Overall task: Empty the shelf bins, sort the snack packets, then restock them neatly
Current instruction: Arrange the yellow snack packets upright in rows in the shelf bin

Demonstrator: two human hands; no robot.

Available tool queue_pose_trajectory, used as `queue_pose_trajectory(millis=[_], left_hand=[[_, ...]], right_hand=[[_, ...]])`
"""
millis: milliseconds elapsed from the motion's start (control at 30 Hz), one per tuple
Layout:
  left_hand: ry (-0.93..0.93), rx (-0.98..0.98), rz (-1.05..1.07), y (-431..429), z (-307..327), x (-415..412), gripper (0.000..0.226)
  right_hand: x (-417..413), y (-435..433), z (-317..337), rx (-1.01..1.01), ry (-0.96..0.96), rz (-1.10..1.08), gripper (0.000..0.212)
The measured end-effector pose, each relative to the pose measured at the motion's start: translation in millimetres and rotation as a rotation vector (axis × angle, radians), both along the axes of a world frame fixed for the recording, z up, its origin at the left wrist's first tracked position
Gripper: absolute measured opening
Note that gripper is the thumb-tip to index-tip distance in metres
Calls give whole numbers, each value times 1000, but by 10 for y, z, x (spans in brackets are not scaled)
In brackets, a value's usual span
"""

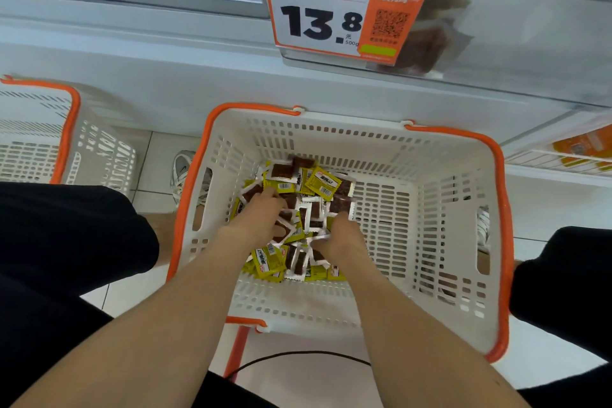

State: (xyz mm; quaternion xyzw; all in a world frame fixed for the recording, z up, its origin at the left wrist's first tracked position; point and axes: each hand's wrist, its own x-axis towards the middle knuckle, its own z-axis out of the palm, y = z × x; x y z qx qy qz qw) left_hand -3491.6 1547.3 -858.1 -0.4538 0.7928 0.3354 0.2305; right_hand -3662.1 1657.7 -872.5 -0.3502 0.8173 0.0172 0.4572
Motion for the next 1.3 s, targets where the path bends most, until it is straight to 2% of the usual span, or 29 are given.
queue_pose_trajectory(millis=[33, 100, 167, 267, 333, 400, 533, 600, 700, 800, 867, 1000, 1133, 1300], left_hand=[[4, 2, -1, 0, 12, 2, 55], [7, -9, -2, 9, 46, -10, 58], [50, 12, 55, 37, 75, -41, 63], [69, 56, 123, 36, 174, -95, 80], [37, 62, 129, -1, 265, -124, 71], [68, 55, 195, -58, 360, -154, 56], [365, 115, 522, -126, 656, -301, 36], [513, 139, 706, -115, 772, -385, 37], [747, 353, 987, -85, 866, -541, 30], [891, 485, 1179, -25, 1098, -685, 32], [962, 598, 1230, 40, 1265, -742, 34], [994, 669, 1237, 86, 1634, -768, 39], [978, 779, 1113, -2, 1958, -577, 55], [985, 922, 995, -33, 2373, -450, 80]], right_hand=[[-77, 24, -2, 2, -43, -26, 39], [-229, 68, 0, 3, -107, -74, 51], [-374, 85, -10, -13, -188, -154, 49], [-506, 47, 83, -89, -430, -408, 18], [-542, -7, 199, -159, -587, -562, 10], [-544, -73, 328, -219, -696, -610, 8], [-547, -169, 467, -307, -824, -705, 23], [-522, -224, 573, -341, -837, -713, 29], [-438, -326, 820, -448, -773, -626, 15], [-351, -419, 1090, -662, -540, -527, 5], [-288, -457, 1289, -733, -414, -403, 9], [-253, -531, 1632, -673, -359, -114, 55], [-362, -553, 2058, -736, -137, 184, 43], [-345, -478, 2593, -755, 169, 607, 46]])
